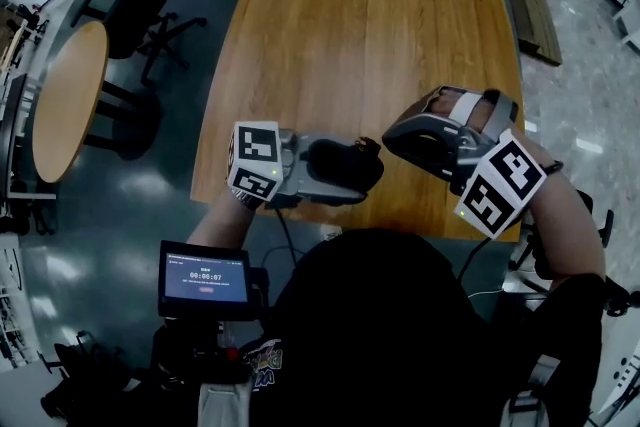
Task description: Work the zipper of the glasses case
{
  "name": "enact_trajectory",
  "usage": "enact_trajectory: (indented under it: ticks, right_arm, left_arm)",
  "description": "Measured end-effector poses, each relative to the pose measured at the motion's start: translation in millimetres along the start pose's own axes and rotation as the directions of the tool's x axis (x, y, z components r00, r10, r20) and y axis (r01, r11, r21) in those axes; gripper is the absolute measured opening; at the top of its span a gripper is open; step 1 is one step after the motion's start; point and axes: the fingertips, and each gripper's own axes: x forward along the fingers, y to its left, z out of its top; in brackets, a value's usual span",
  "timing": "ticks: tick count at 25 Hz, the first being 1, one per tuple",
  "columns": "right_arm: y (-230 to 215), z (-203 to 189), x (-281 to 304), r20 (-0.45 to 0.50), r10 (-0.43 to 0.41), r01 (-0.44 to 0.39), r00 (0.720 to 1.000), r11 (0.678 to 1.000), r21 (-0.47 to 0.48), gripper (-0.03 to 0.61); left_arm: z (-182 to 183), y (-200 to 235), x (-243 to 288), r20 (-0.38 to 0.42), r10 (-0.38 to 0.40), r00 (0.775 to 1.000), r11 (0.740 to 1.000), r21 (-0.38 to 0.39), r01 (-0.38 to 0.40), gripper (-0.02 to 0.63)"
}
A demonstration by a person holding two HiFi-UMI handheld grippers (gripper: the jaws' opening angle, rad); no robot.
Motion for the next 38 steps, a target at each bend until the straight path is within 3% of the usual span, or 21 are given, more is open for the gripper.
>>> enact_trajectory:
  ticks: [3,6,9,13,18,22,24,28,32,35,38]
  right_arm:
    - [2,8,1,0.027,0.063,-0.064,0.998,0.997,0.044,0.034]
    - [19,8,9,0.000,0.182,-0.182,0.983,0.983,0.009,0.087]
    - [36,7,15,-0.022,0.281,-0.282,0.959,0.959,-0.025,0.095]
    - [48,7,25,-0.033,0.381,-0.382,0.924,0.924,-0.024,0.126]
    - [72,4,35,-0.120,0.525,-0.533,0.843,0.845,-0.049,0.116]
    - [69,6,42,-0.130,0.545,-0.555,0.829,0.829,-0.068,0.108]
    - [66,6,43,-0.141,0.518,-0.533,0.843,0.839,-0.105,0.098]
    - [67,5,42,-0.145,0.438,-0.458,0.887,0.874,-0.161,0.051]
    - [61,6,34,-0.119,0.409,-0.423,0.905,0.895,-0.140,0.033]
    - [62,13,23,-0.040,0.422,-0.423,0.906,0.905,-0.041,0.008]
    - [52,-3,27,-0.092,0.382,-0.386,0.920,0.922,-0.024,0.009]
  left_arm:
    - [-20,3,-1,-0.135,0.023,0.991,0.998,0.059,-0.015,0.255]
    - [-29,5,2,-0.222,0.031,0.975,0.997,0.082,-0.013,0.255]
    - [-44,8,7,-0.322,0.060,0.945,0.993,0.116,-0.024,0.255]
    - [-62,9,12,-0.462,0.115,0.879,0.980,0.195,-0.026,0.255]
    - [-81,22,8,-0.594,0.236,0.769,0.937,0.350,-0.017,0.256]
    - [-85,26,-1,-0.637,0.285,0.716,0.915,0.403,-0.006,0.256]
    - [-83,28,-6,-0.632,0.295,0.716,0.913,0.408,-0.015,0.256]
    - [-81,29,-8,-0.603,0.296,0.741,0.917,0.397,-0.044,0.256]
    - [-78,32,-7,-0.593,0.313,0.742,0.911,0.407,-0.059,0.258]
    - [-82,35,-6,-0.592,0.332,0.734,0.902,0.427,-0.063,0.258]
    - [-79,36,-8,-0.594,0.335,0.731,0.898,0.437,-0.057,0.258]
